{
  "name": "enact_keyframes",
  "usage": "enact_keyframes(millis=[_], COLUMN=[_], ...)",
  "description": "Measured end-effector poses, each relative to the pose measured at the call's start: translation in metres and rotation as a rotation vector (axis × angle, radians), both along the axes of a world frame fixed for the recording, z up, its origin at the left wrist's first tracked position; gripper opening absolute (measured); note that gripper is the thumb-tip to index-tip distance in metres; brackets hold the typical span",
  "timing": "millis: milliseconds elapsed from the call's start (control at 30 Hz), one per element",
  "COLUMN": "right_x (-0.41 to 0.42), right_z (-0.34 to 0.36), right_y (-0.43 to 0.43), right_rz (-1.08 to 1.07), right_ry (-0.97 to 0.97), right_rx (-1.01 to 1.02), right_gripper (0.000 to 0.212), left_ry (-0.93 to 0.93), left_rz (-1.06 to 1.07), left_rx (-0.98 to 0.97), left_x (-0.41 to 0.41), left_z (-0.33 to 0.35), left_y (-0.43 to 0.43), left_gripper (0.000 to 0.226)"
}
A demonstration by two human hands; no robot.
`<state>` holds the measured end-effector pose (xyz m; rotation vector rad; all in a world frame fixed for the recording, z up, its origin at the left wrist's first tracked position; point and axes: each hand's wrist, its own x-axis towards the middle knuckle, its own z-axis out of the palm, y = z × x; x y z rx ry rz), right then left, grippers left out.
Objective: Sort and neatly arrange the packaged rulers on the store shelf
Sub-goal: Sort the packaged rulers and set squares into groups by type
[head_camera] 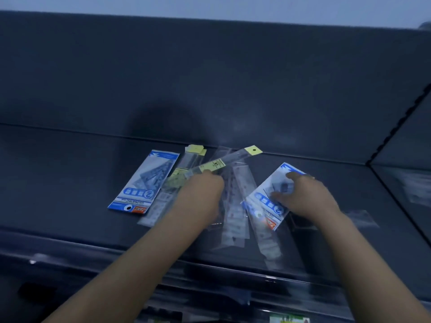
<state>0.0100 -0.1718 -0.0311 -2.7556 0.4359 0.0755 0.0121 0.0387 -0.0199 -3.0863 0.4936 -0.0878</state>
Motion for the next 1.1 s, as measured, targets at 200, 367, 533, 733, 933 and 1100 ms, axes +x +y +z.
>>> enact_keyframes(millis=[200, 367, 533, 733, 933, 1100], right_x=[0.016, 0.016, 0.011, 0.012, 0.015, 0.034], right_z=[0.004, -0.001, -0.006, -0.006, -0.011, -0.024], right_y=[-0.033, -0.044, -0.047, -0.053, -0.027, -0.007], right_rz=[-0.037, -0.036, -0.051, -0.089, 0.137, 0.211], right_ry=[0.161, 0.094, 0.015, 0.025, -0.183, -0.112], right_rx=[0.128, 0.048, -0.013, 0.006, -0.054, -0.022], right_gripper=[0.118, 0.101, 0.095, 0.106, 0.082, 0.069], left_ry=[-0.158, -0.378, -0.254, -0.115, 0.121, 0.240], left_rz=[0.124, 0.117, -0.002, 0.022, 0.109, 0.166], left_rx=[0.025, -0.117, -0.413, -0.536, -0.463, -0.364], left_x=[-0.011, -0.023, -0.019, 0.012, 0.049, 0.073], left_z=[0.009, 0.019, 0.016, 0.007, 0.014, 0.017], left_y=[0.009, 0.007, -0.016, -0.029, -0.013, -0.002], left_gripper=[0.028, 0.019, 0.016, 0.029, 0.018, 0.031])
